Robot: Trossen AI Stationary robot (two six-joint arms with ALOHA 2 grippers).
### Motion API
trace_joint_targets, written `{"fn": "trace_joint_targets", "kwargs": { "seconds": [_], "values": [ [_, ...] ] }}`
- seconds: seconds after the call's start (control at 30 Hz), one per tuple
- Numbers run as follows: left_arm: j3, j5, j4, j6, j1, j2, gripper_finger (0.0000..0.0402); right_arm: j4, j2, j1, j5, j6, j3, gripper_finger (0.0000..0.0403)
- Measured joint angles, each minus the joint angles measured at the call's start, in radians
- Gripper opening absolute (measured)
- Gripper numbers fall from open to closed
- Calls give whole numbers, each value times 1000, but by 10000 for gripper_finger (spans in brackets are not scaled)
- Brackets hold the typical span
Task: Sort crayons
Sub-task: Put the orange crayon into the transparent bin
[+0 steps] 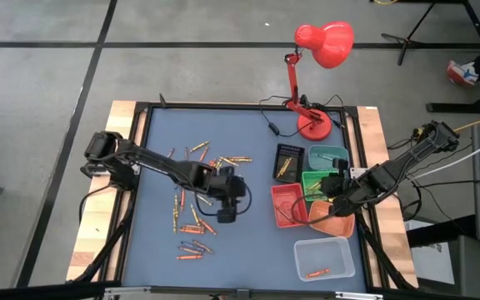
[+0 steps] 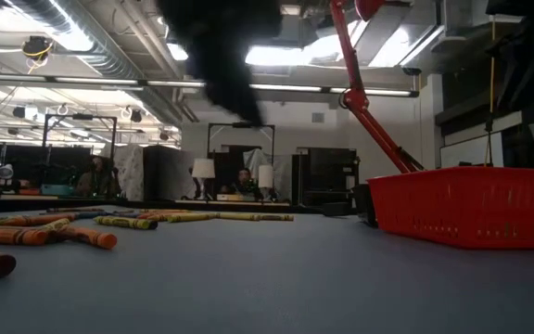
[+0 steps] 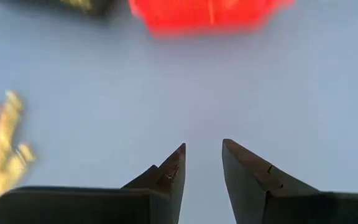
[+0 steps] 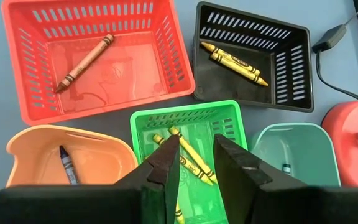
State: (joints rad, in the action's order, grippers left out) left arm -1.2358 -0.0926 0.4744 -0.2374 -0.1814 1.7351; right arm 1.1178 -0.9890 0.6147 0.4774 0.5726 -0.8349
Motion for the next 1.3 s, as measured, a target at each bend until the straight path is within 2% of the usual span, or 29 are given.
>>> {"fn": "trace_joint_targets", "kwargs": {
  "seconds": [0.17, 0.37, 0.53, 0.8, 1.3],
  "values": [
    [0, 141, 247, -43, -20, 0, 90, -1, -2, 0, 0, 0, 0, 95],
    [1, 163, 390, -42, -72, 0, 90, -1, -2, 0, 0, 0, 0, 95],
    [43, 163, 317, -42, -121, 0, 90, -1, -2, 0, 0, 0, 0, 95],
    [149, 153, 35, -42, -184, 0, 90, -1, -2, 0, 0, 0, 0, 95],
    [213, 130, -32, -41, -212, 27, 90, -2, -2, 0, 0, 0, 0, 95]
  ]
}}
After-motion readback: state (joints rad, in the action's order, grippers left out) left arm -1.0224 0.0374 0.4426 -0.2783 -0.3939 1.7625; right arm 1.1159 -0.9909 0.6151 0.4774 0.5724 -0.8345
